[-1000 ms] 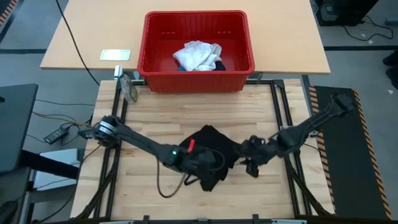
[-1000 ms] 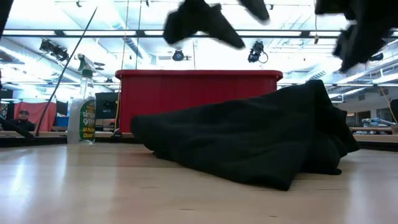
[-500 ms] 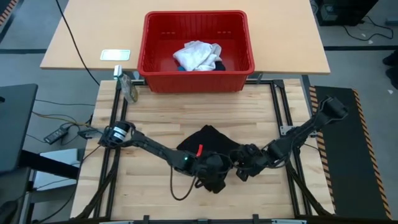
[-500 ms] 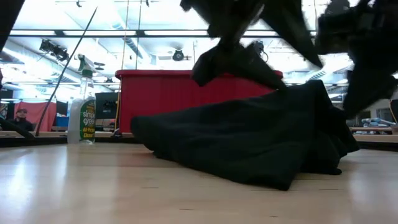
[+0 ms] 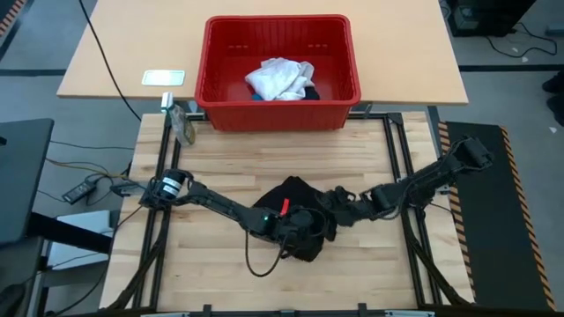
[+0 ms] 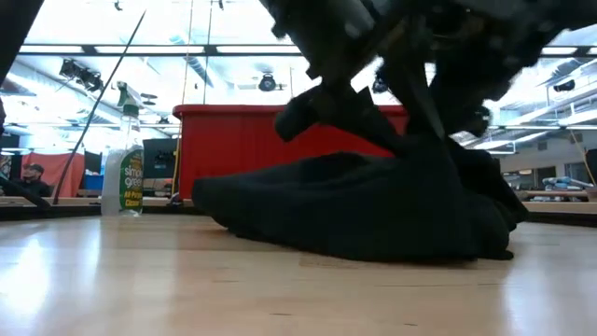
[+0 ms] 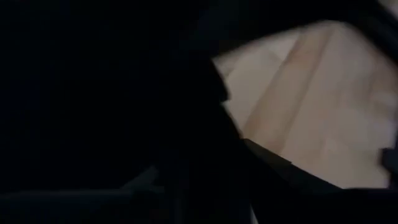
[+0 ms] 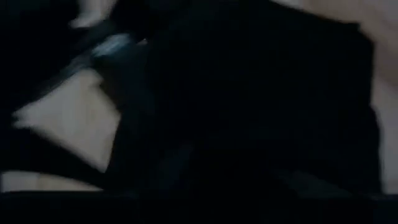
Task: Fold laundry
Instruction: Fold the black shirt on the table
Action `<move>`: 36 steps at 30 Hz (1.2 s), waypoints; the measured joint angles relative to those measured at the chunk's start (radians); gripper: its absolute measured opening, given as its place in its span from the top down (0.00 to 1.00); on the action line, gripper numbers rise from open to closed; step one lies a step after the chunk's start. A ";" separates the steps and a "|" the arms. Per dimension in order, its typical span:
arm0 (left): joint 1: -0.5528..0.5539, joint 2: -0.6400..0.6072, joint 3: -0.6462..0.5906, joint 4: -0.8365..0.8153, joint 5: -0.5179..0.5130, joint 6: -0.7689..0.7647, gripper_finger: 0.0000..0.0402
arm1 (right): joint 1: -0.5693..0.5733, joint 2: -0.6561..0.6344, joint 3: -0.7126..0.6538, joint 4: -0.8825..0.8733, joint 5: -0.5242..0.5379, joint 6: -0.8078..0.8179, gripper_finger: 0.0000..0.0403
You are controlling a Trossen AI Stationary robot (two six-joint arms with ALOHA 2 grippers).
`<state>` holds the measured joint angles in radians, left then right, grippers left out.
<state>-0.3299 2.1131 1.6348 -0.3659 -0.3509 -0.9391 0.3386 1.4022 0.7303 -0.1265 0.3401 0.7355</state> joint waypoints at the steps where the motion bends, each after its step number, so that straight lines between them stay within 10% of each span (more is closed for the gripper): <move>1: -0.004 -0.012 0.000 -0.017 0.002 -0.028 0.68 | -0.023 0.000 0.000 0.030 -0.007 -0.024 0.65; 13: -0.055 -0.234 0.000 -0.551 -0.130 -0.352 0.74 | -0.268 0.027 0.001 0.310 -0.129 -0.023 0.72; 25: 0.030 -0.190 0.000 -0.112 -0.125 0.108 0.74 | -0.389 -0.063 0.001 0.289 -0.447 0.119 0.67; 36: 0.074 -0.120 -0.001 -0.096 -0.095 0.052 0.74 | -0.379 -0.135 0.001 -0.259 -0.318 0.110 0.67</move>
<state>-0.2561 1.9930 1.6338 -0.4615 -0.4456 -0.8868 -0.0408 1.2670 0.7311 -0.3858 0.0217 0.8459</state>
